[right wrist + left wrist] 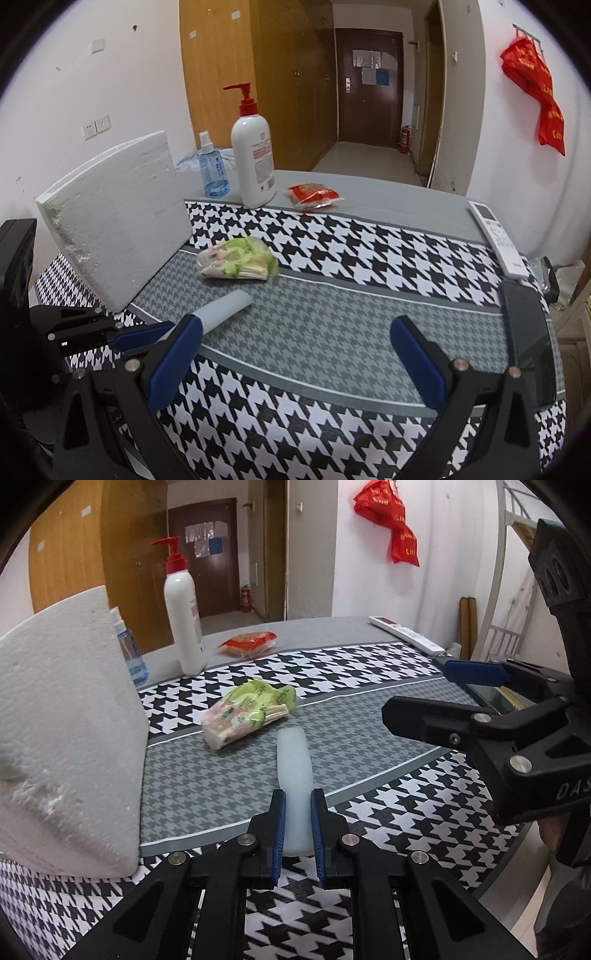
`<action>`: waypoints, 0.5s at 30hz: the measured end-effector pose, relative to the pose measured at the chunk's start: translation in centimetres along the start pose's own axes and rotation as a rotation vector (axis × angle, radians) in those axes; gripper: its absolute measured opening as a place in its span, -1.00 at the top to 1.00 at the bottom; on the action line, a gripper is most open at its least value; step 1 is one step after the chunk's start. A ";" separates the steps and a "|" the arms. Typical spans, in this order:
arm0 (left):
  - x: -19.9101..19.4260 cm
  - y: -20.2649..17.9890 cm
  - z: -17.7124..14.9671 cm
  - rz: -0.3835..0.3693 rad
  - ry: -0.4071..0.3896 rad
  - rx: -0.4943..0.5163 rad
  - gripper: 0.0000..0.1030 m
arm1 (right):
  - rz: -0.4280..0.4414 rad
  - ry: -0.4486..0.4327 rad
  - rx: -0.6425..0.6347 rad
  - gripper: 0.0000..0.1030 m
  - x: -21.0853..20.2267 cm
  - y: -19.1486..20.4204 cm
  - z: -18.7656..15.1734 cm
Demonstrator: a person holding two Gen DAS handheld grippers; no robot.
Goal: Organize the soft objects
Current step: 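Close the left tool on the white foam tube and lift it, then grasp the green wipe packet with the right tool while the left holds the tube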
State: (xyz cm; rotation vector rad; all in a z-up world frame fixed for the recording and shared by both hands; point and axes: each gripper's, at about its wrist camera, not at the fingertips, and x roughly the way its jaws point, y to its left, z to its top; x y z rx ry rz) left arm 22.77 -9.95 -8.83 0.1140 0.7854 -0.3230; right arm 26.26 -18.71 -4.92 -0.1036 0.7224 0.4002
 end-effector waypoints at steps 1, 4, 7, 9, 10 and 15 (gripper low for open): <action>-0.2 0.1 -0.1 0.001 -0.004 -0.001 0.72 | 0.002 0.002 -0.003 -0.99 0.0 0.2 0.1; -1.0 0.7 -0.2 -0.001 -0.023 -0.006 0.72 | 0.008 -0.002 -0.003 -0.99 -0.2 0.6 0.7; -1.8 1.4 -0.6 0.011 -0.041 -0.012 0.72 | 0.011 0.003 -0.020 -0.99 0.0 1.1 1.2; -2.1 2.0 -0.8 0.016 -0.046 -0.021 0.72 | 0.010 0.010 -0.031 -0.99 0.4 1.5 1.5; -2.2 2.3 -0.9 0.016 -0.048 -0.025 0.72 | 0.011 0.015 -0.038 -0.99 0.7 1.7 1.6; -3.0 3.5 -1.7 0.022 -0.057 -0.050 0.72 | 0.025 0.024 -0.059 -0.99 1.6 2.8 2.3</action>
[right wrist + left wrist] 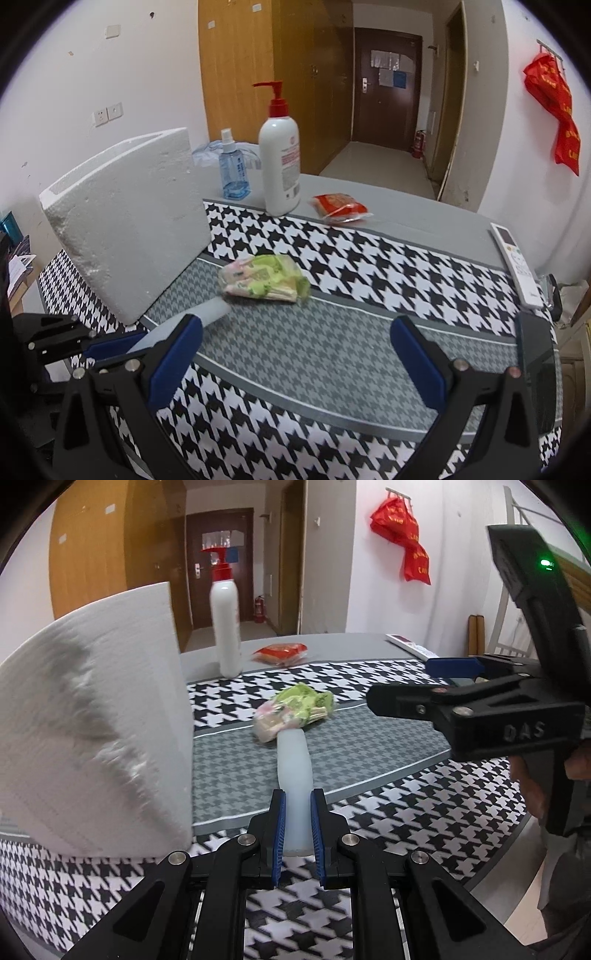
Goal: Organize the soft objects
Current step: 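Grasp the green wipe packet with the right tool while the left holds the tube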
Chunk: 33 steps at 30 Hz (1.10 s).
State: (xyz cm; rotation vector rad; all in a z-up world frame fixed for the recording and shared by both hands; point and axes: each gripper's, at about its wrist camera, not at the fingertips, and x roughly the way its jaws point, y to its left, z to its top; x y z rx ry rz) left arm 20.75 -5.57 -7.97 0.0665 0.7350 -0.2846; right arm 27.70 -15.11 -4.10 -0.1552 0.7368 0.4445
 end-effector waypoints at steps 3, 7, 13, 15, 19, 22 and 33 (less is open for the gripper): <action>-0.6 0.7 -0.4 0.001 -0.013 -0.011 0.72 | 0.016 0.015 -0.015 -0.99 1.0 0.7 0.5; -1.0 2.0 -0.9 0.025 -0.025 -0.027 0.72 | 0.024 0.041 -0.020 -0.99 2.4 1.3 0.9; -1.4 2.8 -1.6 0.050 -0.027 -0.038 0.72 | 0.050 0.071 -0.030 -0.99 4.4 2.4 1.5; -1.6 2.8 -1.8 0.056 -0.031 -0.039 0.72 | 0.050 0.071 -0.036 -0.99 4.9 2.8 1.8; -1.9 2.9 -2.1 0.055 -0.032 -0.040 0.72 | 0.048 0.082 -0.036 -0.99 5.8 3.1 2.3; -2.3 3.0 -2.5 0.057 -0.036 -0.047 0.72 | 0.050 0.092 -0.036 -0.99 6.8 3.2 2.4; -4.5 3.6 -3.8 0.066 -0.041 -0.068 0.72 | 0.050 0.143 -0.020 -0.99 9.7 2.9 2.7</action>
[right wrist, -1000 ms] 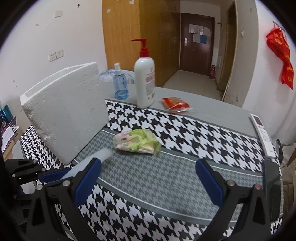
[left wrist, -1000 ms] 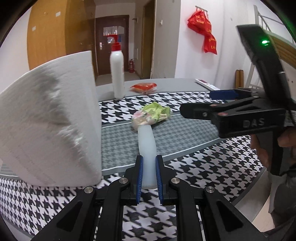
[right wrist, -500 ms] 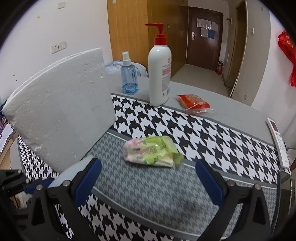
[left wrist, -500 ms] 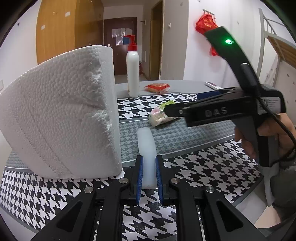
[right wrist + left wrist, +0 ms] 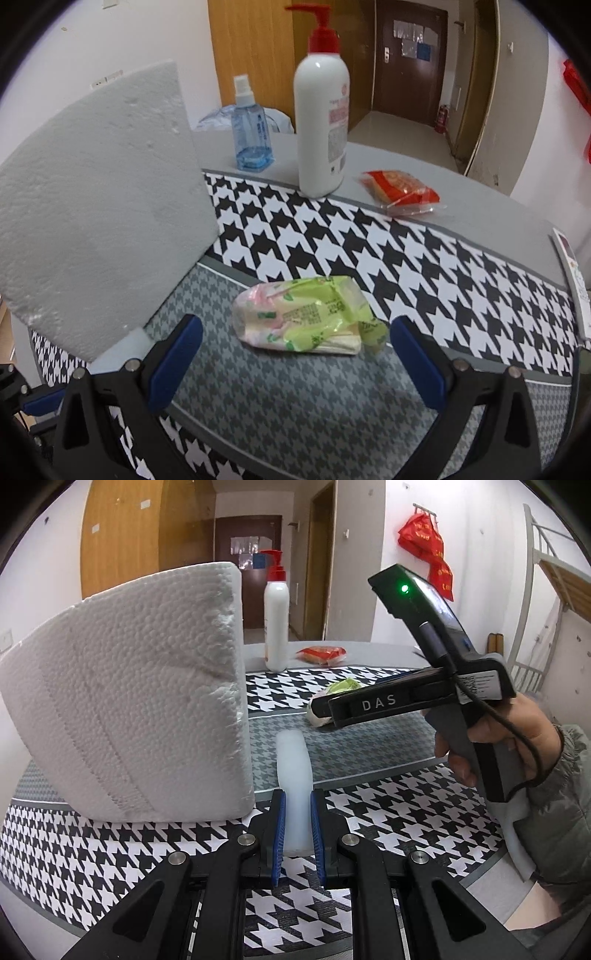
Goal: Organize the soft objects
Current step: 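Grasp the green wipe packet with the right tool while the left holds the tube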
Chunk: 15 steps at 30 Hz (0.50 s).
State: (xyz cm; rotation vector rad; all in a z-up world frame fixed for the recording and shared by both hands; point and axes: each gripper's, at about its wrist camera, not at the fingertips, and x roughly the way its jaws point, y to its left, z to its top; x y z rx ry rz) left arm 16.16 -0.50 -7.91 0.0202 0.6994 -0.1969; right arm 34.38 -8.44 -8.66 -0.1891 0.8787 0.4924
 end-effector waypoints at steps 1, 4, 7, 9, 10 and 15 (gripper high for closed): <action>-0.2 0.1 -0.1 0.000 0.000 -0.002 0.72 | -0.002 0.005 -0.002 -0.99 0.2 0.0 0.0; -0.6 0.3 -0.2 0.005 -0.002 -0.009 0.72 | -0.002 0.014 -0.011 -0.99 0.7 0.1 0.1; -1.2 0.6 -0.4 0.004 -0.005 -0.012 0.72 | -0.006 0.026 -0.005 -0.99 1.3 0.1 0.1; -1.6 0.6 -0.5 0.007 -0.008 -0.014 0.72 | -0.007 0.033 0.002 -0.99 1.6 -0.1 0.1; -1.7 0.8 -0.6 0.007 -0.009 -0.016 0.72 | -0.006 0.034 0.009 -0.99 1.6 -0.1 0.0; -2.9 1.2 -1.0 0.004 -0.013 -0.018 0.72 | -0.011 0.056 0.030 -0.47 2.3 -0.6 0.0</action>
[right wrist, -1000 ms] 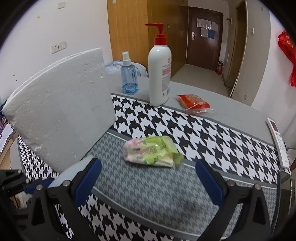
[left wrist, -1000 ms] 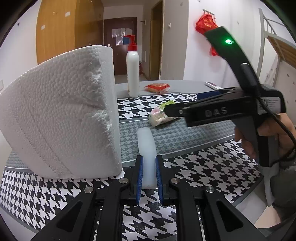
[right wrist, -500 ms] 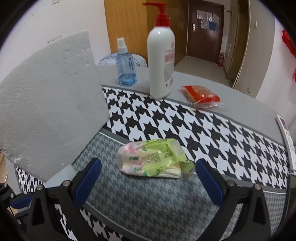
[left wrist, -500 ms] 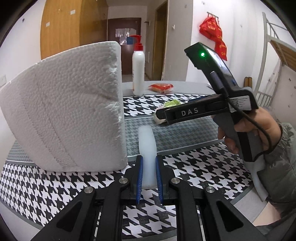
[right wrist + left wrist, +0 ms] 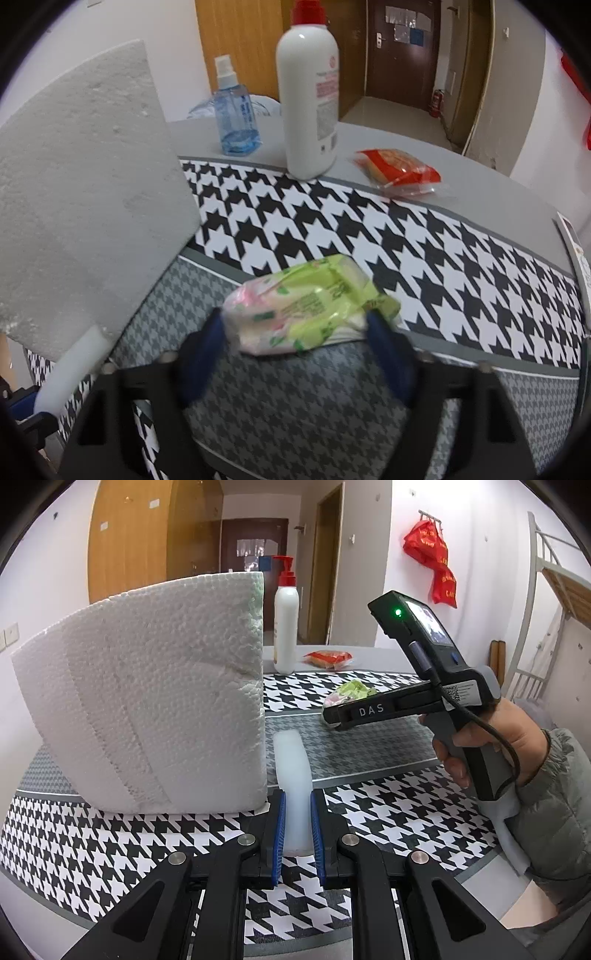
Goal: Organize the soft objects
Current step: 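Grasp the green wipe packet with the right tool while the left holds the tube, then carry the tube and wipe packet in both tools over to the foam box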
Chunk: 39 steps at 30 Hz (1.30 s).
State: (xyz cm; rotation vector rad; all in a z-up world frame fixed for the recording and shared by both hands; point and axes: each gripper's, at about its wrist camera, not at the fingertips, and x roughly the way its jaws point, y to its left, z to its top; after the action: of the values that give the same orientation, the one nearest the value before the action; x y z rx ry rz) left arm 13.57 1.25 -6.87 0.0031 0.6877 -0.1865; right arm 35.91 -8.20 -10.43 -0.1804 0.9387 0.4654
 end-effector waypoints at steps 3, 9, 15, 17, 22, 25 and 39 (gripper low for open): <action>-0.6 0.0 -0.1 -0.002 -0.005 -0.001 0.72 | -0.002 -0.002 -0.001 -0.35 -0.2 0.1 -0.1; -1.8 -0.2 -0.1 -0.001 -0.018 0.005 0.72 | -0.008 -0.031 -0.012 -0.30 -1.8 0.4 -0.3; -3.2 -0.1 -0.3 0.000 -0.032 0.013 0.72 | 0.000 -0.066 -0.012 -0.30 -4.0 0.8 -0.7; -3.6 -0.2 -0.4 0.001 -0.037 0.015 0.72 | 0.007 -0.074 -0.010 -0.30 -4.7 1.0 -0.9; -4.8 -0.4 -0.6 0.002 -0.048 0.020 0.72 | 0.005 -0.093 -0.017 -0.30 -6.2 1.6 -1.7; -5.4 -0.3 -0.5 0.002 -0.057 0.022 0.72 | 0.006 -0.108 -0.016 -0.30 -7.2 1.7 -2.2; -8.8 -0.8 0.0 -0.002 -0.116 0.049 0.72 | 0.024 -0.227 -0.030 -0.30 -12.9 3.7 -4.2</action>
State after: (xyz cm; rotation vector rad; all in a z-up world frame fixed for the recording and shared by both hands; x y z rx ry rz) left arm 6.81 1.96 -1.26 0.0384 0.5670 -0.2034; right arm 24.69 -10.32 -2.29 -0.1404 0.7125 0.5108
